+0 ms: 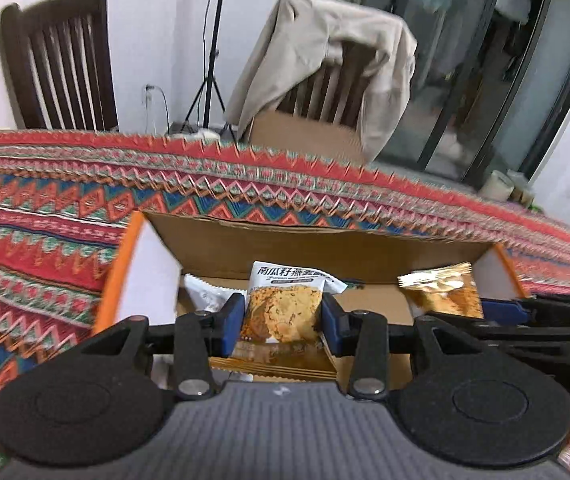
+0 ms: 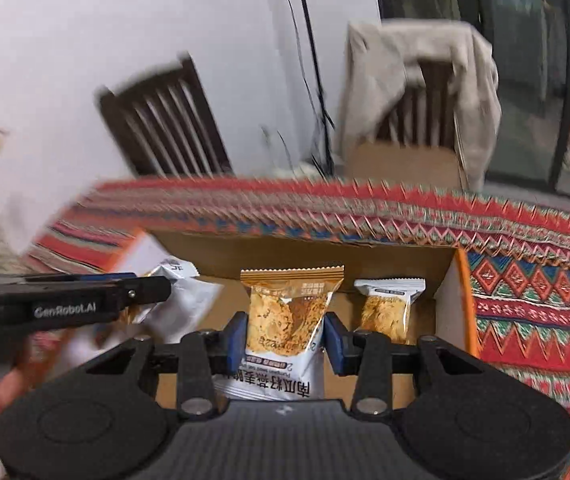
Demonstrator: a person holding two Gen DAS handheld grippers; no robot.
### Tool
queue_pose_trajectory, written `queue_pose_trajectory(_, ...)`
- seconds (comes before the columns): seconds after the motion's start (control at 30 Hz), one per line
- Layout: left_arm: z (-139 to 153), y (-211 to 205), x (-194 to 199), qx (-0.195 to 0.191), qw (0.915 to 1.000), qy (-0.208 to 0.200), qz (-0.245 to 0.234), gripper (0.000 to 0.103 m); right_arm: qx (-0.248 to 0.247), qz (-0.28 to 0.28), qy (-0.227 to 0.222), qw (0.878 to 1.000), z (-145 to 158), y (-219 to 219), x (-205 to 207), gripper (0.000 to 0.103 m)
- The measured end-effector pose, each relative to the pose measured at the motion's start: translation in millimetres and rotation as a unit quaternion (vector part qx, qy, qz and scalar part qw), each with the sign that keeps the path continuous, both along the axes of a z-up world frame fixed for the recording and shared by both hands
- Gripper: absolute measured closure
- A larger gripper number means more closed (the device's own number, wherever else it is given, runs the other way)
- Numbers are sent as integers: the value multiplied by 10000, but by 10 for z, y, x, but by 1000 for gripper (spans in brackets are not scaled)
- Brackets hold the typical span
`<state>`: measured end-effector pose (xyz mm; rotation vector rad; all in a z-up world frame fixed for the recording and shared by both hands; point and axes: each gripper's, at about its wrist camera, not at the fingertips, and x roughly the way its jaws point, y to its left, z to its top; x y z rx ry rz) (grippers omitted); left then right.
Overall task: Organize snacks
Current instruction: 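Lower both cookie packets into the orange box and open both tools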
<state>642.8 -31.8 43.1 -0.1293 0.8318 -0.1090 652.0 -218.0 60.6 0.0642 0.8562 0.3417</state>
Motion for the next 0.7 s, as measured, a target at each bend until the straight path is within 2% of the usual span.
queue_pose_trajectory(0.07, -103, -26, 128, 37, 9999, 107, 70, 58, -291, -21, 216, 9993, -150, 118, 234, 62)
queue_pose_trajectory(0.1, -148, -22, 164, 43, 9998, 158, 95, 51, -371, -27, 272, 9989, -212, 152, 280, 61)
queue_pose_trajectory(0.13, -189, -15, 202, 22, 9997, 216, 105, 49, -453, -16, 325, 9984, -264, 196, 351, 61)
queue_pose_trajectory(0.2, -228, 3, 253, 60, 9995, 270, 170, 44, -506, -36, 393, 9979, -335, 244, 440, 55)
queue_pose_trajectory(0.3, -175, 69, 213, 81, 9998, 133, 150, 34, -566, -54, 305, 9979, -358, 276, 434, 47)
queue_pose_trajectory(0.33, -144, 71, 211, 114, 9998, 81, 103, 34, -534, -26, 276, 9982, -346, 263, 415, 42)
queue_pose_trajectory(0.4, -46, 93, 138, 171, 9998, -35, 43, 34, -483, -5, 216, 9986, -290, 218, 349, 39)
queue_pose_trajectory(0.57, 287, 129, -121, 160, 9993, -286, -155, 30, -379, -73, 46, 9992, -29, 19, 180, 37)
queue_pose_trajectory(0.7, 568, 103, -442, 377, 9972, -553, -324, 25, -293, -132, -113, 9994, 232, -128, -62, 36)
